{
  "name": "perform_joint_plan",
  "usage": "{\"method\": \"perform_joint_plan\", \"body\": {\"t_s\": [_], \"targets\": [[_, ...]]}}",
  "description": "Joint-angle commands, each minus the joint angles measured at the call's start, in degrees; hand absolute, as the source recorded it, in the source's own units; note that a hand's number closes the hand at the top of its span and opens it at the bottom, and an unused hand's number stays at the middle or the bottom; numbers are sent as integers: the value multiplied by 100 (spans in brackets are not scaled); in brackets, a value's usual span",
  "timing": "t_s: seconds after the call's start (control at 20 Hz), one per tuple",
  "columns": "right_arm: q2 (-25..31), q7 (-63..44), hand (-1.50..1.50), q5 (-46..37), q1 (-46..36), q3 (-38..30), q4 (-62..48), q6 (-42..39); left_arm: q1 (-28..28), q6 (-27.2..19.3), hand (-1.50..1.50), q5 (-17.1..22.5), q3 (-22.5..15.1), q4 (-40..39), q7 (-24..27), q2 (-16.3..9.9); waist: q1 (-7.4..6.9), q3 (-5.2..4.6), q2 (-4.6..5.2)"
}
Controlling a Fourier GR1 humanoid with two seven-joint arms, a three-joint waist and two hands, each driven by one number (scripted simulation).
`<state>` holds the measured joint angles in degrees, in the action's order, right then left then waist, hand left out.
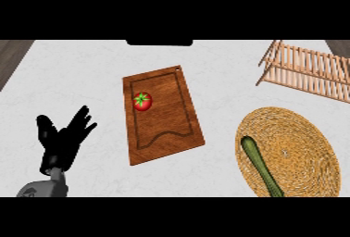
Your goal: Pick the bell pepper from the placemat and place it in the tiered shelf
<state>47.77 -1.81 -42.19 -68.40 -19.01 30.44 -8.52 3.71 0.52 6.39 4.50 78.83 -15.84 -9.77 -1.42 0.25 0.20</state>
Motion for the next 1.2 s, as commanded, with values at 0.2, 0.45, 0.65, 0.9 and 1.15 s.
{"method": "perform_joint_plan", "body": {"t_s": [0.2, 0.45, 0.65, 0.9, 1.15], "targets": [[-113, -447, -150, 321, -333, -484, -359, 483, 77, -8, 0, -54, -10, -308, -38, 60, 36, -25, 19], [17, -499, -150, 774, -542, -976, -579, 593, 89, 108, 0, -7, 81, -298, -181, -112, 22, -23, 24], [1, -611, -150, 1208, -900, -1385, -708, 662, -137, 61, 0, -13, -37, -132, 13, 125, -49, -23, 36], [248, -497, -150, 1804, -673, -1992, -730, 815, -105, 118, 0, 24, 23, -147, -95, 42, 41, -20, 15], [779, -594, -150, 1691, -677, -2046, -702, 1486, 131, -83, 0, -13, -56, 104, -475, 147, 14, -18, 35]]}}
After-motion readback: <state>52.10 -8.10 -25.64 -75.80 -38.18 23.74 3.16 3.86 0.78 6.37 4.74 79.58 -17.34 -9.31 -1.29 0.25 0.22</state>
